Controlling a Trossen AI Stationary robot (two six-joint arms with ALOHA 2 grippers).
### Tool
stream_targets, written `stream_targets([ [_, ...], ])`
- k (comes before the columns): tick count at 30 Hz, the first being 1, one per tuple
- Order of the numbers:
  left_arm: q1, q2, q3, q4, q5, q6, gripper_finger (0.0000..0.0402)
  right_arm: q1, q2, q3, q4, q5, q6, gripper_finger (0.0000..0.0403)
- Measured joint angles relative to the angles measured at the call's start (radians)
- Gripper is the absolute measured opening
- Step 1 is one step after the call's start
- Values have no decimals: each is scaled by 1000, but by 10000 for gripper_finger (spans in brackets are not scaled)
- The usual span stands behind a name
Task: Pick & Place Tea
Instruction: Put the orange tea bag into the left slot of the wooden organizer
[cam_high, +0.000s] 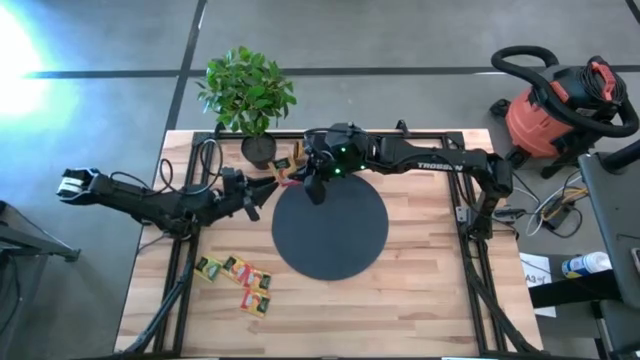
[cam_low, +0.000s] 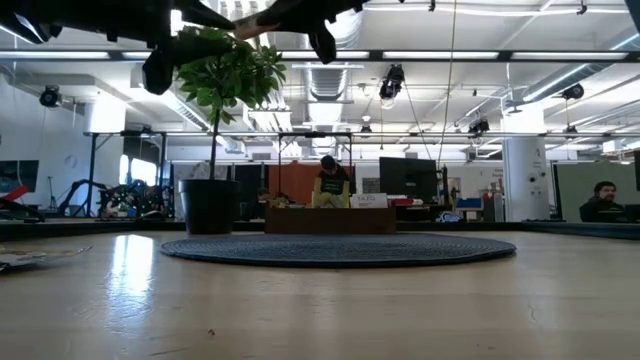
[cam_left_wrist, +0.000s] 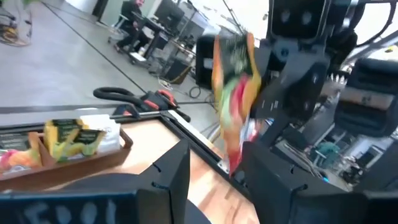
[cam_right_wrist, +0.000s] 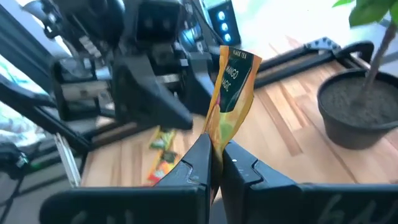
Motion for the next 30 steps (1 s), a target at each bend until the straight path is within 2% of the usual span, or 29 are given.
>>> stream_targets([
  [7, 4, 5, 0, 9, -4, 15, 122, 6, -21, 0, -12, -16, -34, 9],
  [10, 14, 17, 0, 24, 39, 14, 122, 9, -21, -1, -13, -43, -26, 9],
  [15, 33, 68, 13, 138, 131, 31, 122, 18, -21, -1, -9, -51, -30, 9],
  [20, 35, 109, 33, 135, 199, 45, 122, 20, -21, -2, -29, -56, -35, 9],
  [26, 35, 15, 8, -41, 196, 33, 122, 19, -76, -2, -135, 14, -104, 8],
  [30, 35, -53, -6, -31, 193, 7, 122, 13, -103, -2, -163, 21, -123, 8],
])
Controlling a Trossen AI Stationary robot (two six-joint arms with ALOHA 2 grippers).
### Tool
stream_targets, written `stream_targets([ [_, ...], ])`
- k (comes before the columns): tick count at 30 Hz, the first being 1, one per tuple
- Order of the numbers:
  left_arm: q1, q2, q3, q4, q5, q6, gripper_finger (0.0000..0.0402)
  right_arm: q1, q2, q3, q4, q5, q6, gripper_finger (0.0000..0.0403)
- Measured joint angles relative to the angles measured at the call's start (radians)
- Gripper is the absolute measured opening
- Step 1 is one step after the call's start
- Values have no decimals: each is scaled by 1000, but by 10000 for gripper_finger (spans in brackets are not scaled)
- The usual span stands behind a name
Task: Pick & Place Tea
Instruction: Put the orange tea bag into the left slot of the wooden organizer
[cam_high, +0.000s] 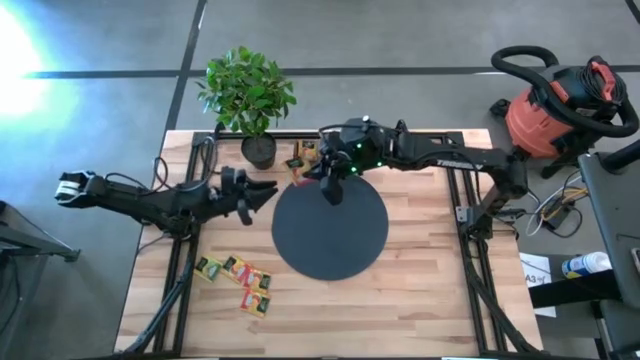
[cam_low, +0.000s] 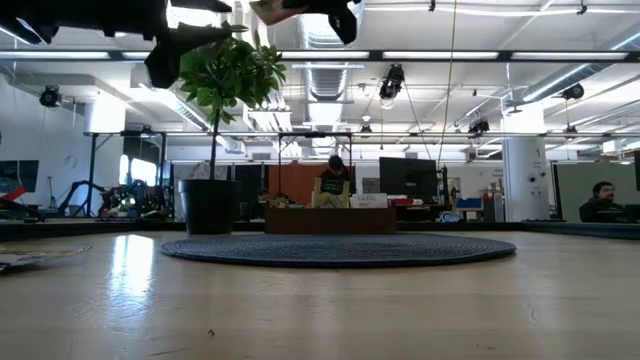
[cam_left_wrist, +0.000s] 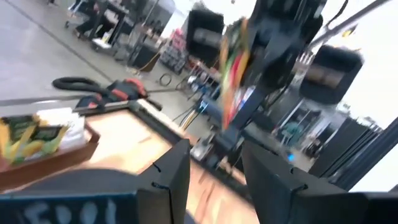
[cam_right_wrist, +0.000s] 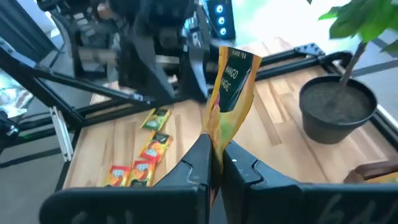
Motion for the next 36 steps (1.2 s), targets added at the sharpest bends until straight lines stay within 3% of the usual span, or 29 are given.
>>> stream_targets([
  [5, 0, 23, 0, 114, 11, -3, 122, 9, 14, -1, 15, -12, 6, 8],
  [15, 1, 232, -1, 378, 35, -28, 122, 21, 32, -3, 48, -45, 51, 8],
  [24, 2, 329, 74, 396, 112, 4, 119, 31, 32, -10, 48, -45, 76, 8],
  [28, 4, 352, 114, 347, 117, 20, 86, 32, 32, -10, 47, -41, 79, 9],
  [32, 5, 357, 136, 284, 123, 24, 20, 33, 32, -11, 45, -42, 82, 12],
  [36, 6, 356, 141, 276, 117, 41, 3, 35, 32, -11, 46, -41, 82, 14],
])
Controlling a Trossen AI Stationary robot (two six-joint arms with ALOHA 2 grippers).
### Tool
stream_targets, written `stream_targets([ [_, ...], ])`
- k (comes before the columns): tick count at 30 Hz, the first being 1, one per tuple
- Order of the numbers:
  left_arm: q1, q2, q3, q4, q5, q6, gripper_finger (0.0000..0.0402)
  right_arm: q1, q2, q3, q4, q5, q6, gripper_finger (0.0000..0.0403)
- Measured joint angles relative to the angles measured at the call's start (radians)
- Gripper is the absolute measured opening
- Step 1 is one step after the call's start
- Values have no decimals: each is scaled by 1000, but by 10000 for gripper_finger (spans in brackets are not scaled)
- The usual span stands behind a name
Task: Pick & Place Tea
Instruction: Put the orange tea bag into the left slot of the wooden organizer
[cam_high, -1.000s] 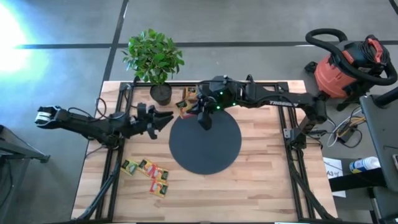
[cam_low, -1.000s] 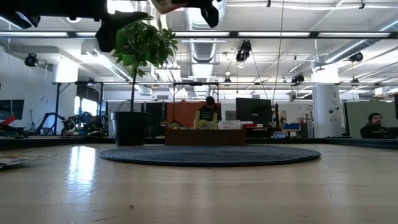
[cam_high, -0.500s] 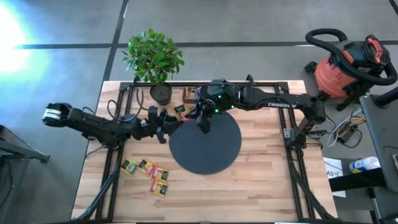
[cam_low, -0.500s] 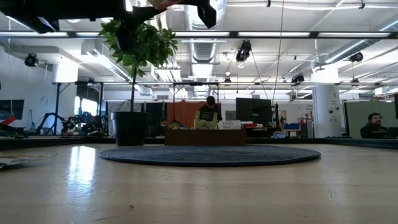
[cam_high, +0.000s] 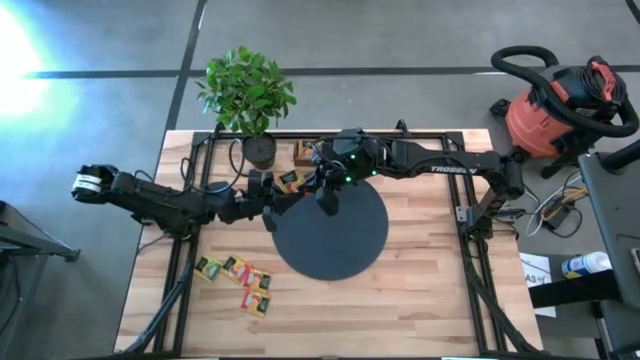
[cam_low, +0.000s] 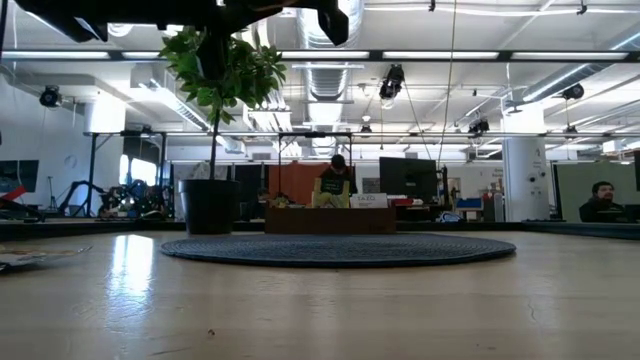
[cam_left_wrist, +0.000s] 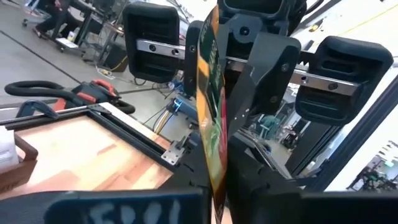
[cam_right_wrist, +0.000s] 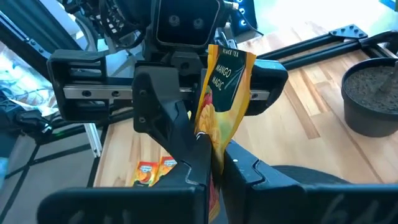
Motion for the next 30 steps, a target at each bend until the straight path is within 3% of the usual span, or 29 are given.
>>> stream_targets([
  [7, 3, -5, -2, -68, 2, -4, 2, -8, -3, 0, -51, -68, 23, 41],
  [10, 3, -6, -2, -83, 0, 0, 1, -14, -8, 0, -119, -132, 20, 72],
  [15, 4, -6, -2, -174, 16, 0, 1, -23, -10, 1, -208, -140, -56, 136],
  [20, 3, 2, -3, -236, 87, 7, 1, -77, -15, 44, -264, -183, -156, 182],
  [30, 14, 92, 125, -372, 138, 155, 0, -143, 6, 73, -321, -311, -139, 198],
])
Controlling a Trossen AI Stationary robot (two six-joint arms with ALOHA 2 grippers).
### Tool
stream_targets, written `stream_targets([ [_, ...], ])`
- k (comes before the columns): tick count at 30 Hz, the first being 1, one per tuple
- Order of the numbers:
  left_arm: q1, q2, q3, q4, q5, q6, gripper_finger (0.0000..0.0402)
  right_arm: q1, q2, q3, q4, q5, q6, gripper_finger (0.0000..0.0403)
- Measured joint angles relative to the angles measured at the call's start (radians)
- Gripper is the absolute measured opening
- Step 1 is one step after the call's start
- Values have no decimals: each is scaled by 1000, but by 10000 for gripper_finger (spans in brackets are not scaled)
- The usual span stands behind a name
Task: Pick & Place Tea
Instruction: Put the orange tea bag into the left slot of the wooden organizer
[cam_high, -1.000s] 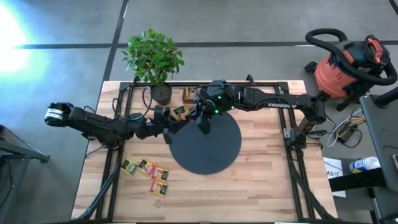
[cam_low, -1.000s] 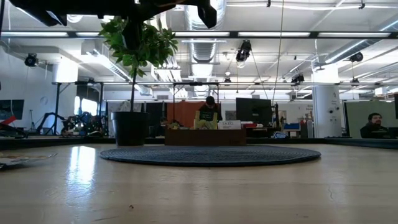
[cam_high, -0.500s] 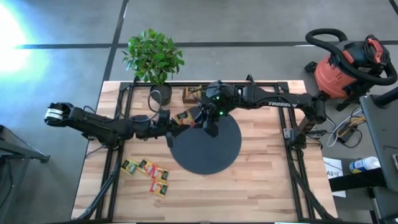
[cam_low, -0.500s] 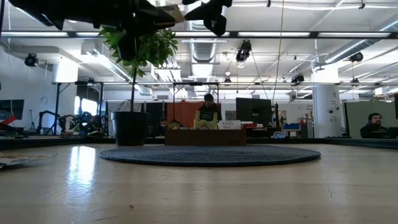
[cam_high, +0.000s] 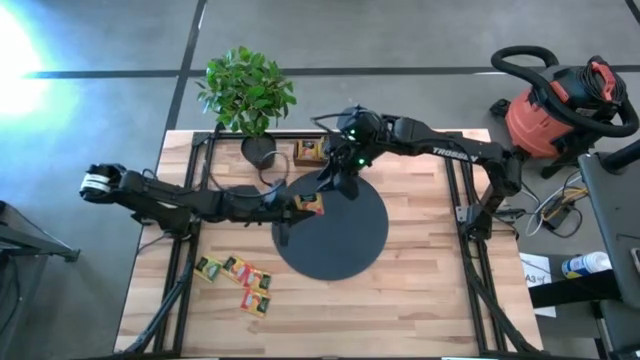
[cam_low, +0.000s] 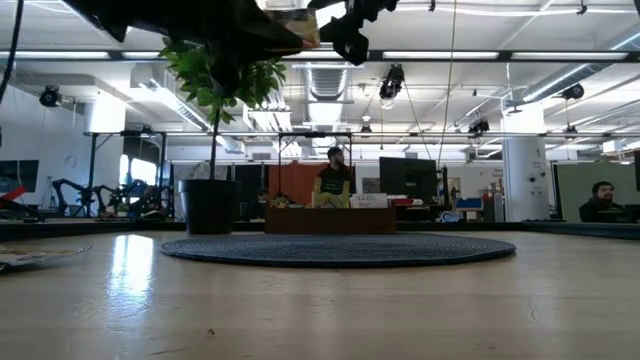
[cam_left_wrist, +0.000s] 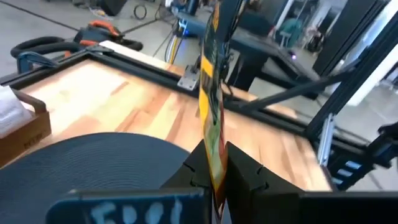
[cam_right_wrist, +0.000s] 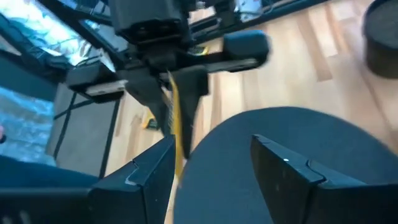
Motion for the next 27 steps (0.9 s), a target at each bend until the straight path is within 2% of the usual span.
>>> stream_targets([
  [8, 32, 123, 99, -2, 45, 41, 0, 16, 2, 1, -39, -55, 4, 199],
  [18, 60, 152, 132, -6, 79, 63, 0, 28, 2, 1, -147, -54, -49, 195],
  [23, 65, 169, 131, -6, 91, 58, 0, 31, 2, -1, -147, -52, -80, 163],
  [27, 65, 184, 154, -3, 91, 59, 0, 31, 2, -2, -147, -48, -102, 118],
])
